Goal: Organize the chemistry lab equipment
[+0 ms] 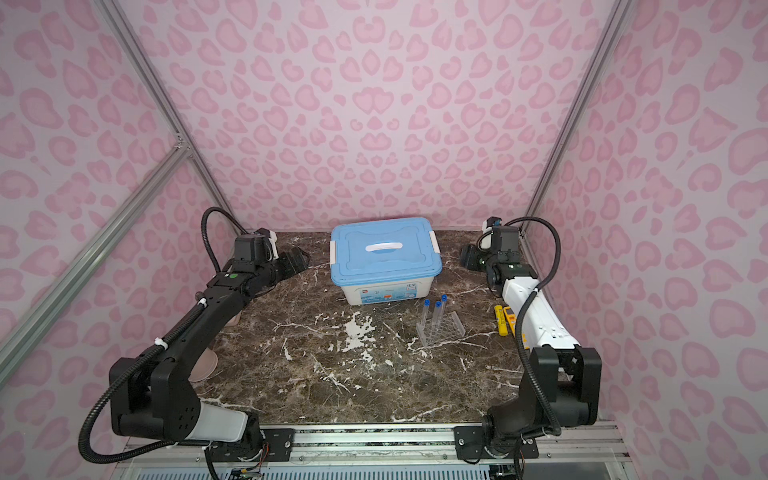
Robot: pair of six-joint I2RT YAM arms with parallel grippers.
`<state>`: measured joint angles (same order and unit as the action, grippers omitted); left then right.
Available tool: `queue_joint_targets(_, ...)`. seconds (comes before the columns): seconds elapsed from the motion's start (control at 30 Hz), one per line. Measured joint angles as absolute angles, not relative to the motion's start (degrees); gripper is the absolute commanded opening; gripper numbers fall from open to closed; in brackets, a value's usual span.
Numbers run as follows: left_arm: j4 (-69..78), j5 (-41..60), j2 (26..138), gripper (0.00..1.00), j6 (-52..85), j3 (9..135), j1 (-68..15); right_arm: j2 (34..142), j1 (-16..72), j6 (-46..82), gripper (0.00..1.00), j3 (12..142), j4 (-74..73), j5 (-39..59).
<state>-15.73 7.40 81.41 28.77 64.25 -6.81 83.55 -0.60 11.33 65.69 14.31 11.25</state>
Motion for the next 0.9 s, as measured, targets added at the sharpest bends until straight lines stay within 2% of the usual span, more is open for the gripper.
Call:
queue_joint_targets(0.23, -13.0, -7.1, 74.9, 0.98, 20.5, 54.2, -5.7, 75.6, -0.9, 7.2, 0.84, 47.9, 1.5, -0.3)
queue_joint_targets(0.47, -3.4, -15.4, 72.4, 0.98, 13.1, 43.8, -5.5, 71.0, -0.9, 5.3, 0.84, 30.3, -15.7, -3.6)
queue_joint_targets(0.6, 3.2, -18.0, 72.4, 0.98, 10.7, 39.0, -5.1, 71.9, -0.9, 4.9, 0.85, 23.0, -26.6, -4.1)
queue_joint_targets(0.9, 19.9, -20.6, 73.7, 0.98, 7.5, 29.5, -4.9, 78.9, -0.5, 4.3, 0.87, 17.6, -44.2, -5.1)
